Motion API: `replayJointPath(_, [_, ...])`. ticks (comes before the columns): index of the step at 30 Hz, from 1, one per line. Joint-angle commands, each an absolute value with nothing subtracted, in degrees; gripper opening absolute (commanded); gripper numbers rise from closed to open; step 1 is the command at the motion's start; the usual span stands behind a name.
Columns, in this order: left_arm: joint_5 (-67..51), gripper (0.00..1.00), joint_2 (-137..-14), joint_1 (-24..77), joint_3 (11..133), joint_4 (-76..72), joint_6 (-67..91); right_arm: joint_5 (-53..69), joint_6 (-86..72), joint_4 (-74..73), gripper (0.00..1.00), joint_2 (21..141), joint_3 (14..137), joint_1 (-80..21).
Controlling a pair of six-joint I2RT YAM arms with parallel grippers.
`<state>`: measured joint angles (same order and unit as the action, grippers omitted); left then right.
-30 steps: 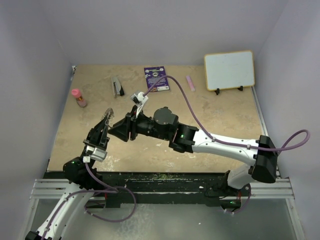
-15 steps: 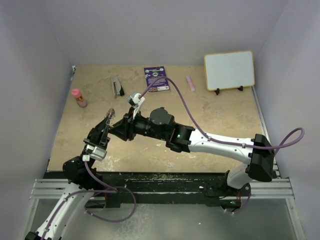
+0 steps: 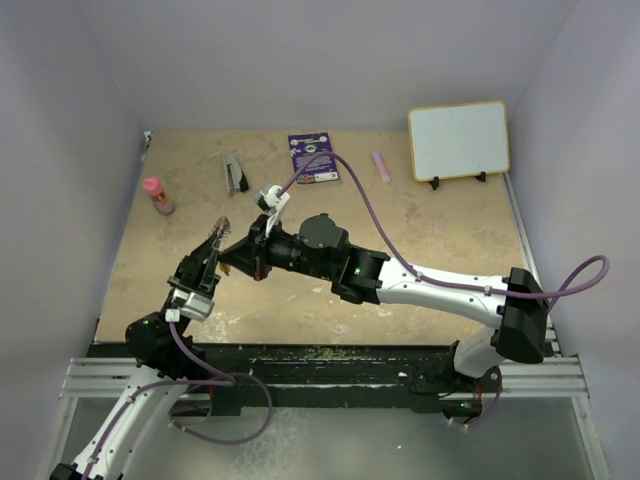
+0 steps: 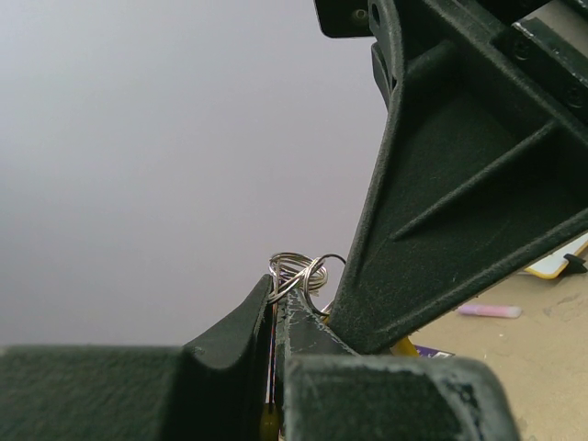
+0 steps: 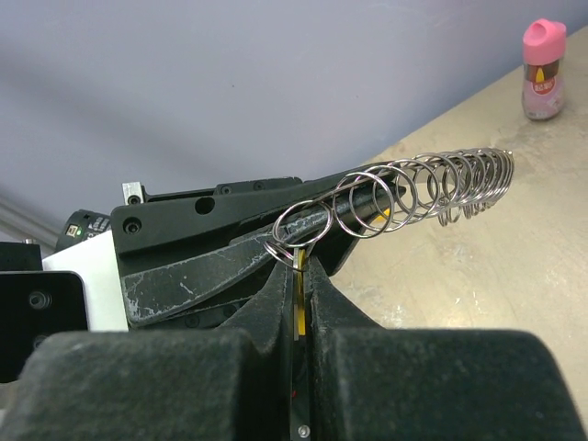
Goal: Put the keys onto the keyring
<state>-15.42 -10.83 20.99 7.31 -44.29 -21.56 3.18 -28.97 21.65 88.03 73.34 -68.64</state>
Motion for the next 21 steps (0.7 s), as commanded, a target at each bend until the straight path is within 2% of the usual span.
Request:
replayJointPath(1, [-17.75, 0.03, -10.50, 20.80, 9.57, -46.10, -21.32, 2.67, -28.57, 22.63, 0.00, 86.19, 75.23, -69.13])
replayJointPath(9, [-22.77, 0.03, -10.43, 20.75, 4.82, -54.37, -30.67, 6.20, -33.18, 23.50, 0.00, 83.14, 72.84, -69.22])
replayJointPath(16, [-29.41, 0.03, -15.08, 20.75, 0.34, -68.56, -42.92, 7.39, -36.18, 15.41, 0.00, 79.78, 72.42, -69.17])
replayJointPath(21, [-32.72, 0.03, -19.88, 20.76, -1.95, -76.43, -50.44, 13.46, -39.03, 13.00, 0.00, 79.83, 73.23, -69.17])
